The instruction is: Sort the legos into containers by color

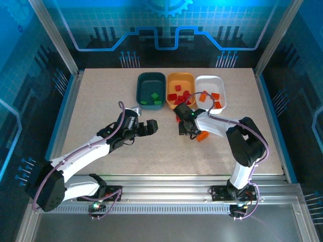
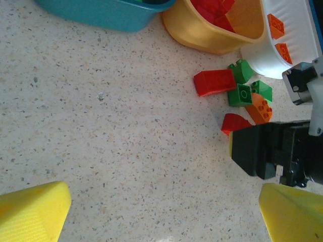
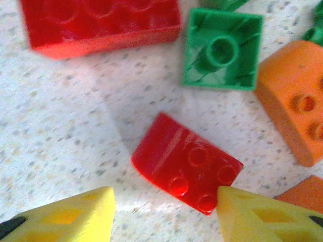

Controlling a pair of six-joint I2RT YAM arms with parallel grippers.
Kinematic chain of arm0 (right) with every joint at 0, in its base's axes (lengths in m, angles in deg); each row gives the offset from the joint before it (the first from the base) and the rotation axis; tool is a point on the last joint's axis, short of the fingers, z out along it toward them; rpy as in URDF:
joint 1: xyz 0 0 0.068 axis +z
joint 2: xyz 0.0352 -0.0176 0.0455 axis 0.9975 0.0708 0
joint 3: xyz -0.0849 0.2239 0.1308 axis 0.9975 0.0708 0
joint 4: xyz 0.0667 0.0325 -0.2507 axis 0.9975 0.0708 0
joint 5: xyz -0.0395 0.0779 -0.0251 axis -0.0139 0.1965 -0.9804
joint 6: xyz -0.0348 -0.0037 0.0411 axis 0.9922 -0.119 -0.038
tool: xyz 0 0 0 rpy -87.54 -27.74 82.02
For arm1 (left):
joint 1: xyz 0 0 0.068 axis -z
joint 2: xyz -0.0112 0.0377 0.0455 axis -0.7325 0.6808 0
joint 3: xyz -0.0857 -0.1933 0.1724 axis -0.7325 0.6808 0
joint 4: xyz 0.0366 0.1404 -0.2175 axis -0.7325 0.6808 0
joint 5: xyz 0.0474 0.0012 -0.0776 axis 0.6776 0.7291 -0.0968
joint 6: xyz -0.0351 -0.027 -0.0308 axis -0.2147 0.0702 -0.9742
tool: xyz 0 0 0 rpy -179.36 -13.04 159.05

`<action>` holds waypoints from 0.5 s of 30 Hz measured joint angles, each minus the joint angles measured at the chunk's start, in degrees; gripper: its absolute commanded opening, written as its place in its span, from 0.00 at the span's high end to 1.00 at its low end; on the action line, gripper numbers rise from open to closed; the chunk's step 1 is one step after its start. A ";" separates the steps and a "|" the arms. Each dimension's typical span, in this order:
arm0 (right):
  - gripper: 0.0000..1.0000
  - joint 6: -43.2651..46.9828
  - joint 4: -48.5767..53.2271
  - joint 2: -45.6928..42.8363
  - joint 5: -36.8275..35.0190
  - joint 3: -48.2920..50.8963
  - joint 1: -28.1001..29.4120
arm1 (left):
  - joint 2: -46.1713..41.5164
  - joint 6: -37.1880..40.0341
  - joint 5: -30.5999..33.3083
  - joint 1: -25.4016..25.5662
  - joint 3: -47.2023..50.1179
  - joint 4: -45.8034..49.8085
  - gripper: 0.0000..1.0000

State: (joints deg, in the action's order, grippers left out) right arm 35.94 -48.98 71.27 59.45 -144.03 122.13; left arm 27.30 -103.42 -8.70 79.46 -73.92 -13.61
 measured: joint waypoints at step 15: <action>0.37 6.93 -1.84 -2.01 3.72 0.98 -3.89 | 0.00 -0.02 -0.44 0.00 0.22 -0.20 0.03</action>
State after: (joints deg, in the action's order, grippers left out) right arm 42.87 -50.81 69.26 63.17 -143.05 118.23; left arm 27.30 -103.45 -9.13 79.46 -73.70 -13.80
